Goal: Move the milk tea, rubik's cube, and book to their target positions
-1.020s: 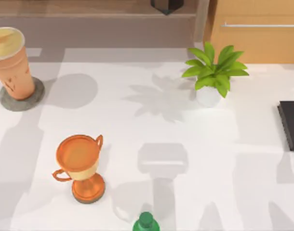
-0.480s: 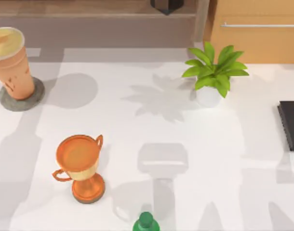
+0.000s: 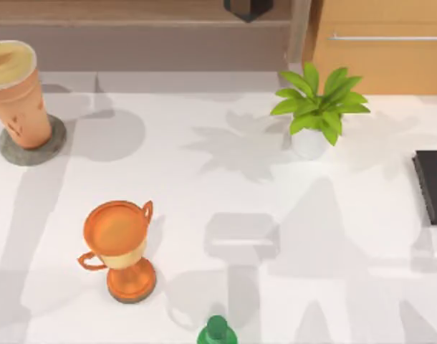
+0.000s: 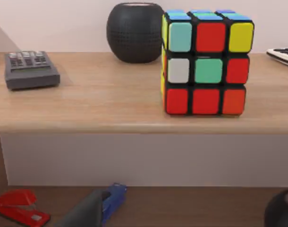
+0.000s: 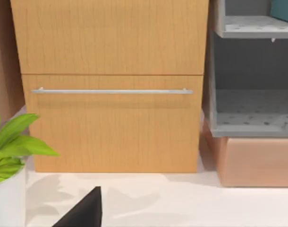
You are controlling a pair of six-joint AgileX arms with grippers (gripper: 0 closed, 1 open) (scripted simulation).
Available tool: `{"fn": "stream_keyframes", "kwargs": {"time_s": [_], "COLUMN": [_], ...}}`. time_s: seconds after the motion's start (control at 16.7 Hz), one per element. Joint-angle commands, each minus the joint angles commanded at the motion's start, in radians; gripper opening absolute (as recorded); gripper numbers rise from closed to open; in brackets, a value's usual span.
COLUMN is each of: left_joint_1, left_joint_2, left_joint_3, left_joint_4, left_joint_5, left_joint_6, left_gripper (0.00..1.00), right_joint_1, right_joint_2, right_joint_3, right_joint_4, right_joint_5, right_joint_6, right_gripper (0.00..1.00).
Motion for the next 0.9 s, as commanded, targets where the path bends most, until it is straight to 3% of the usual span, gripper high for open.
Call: {"fn": "stream_keyframes", "kwargs": {"time_s": [0.54,0.9], "left_joint_1": [0.045,0.064], "left_joint_2": [-0.824,-1.124], "left_joint_3": [-0.78,-1.066], "left_joint_4": [-0.048,-0.067], "left_joint_5": [0.031,0.042], "left_joint_6": [-0.006,-0.009], "left_gripper": [1.0,1.0], "right_joint_1": [0.0,0.0], "right_joint_2": [0.0,0.0], "right_joint_3": [0.0,0.0], "right_joint_4": [0.0,0.0], "right_joint_5": [0.0,0.0], "right_joint_6": [0.0,0.0], "right_gripper": [1.0,1.0]}}
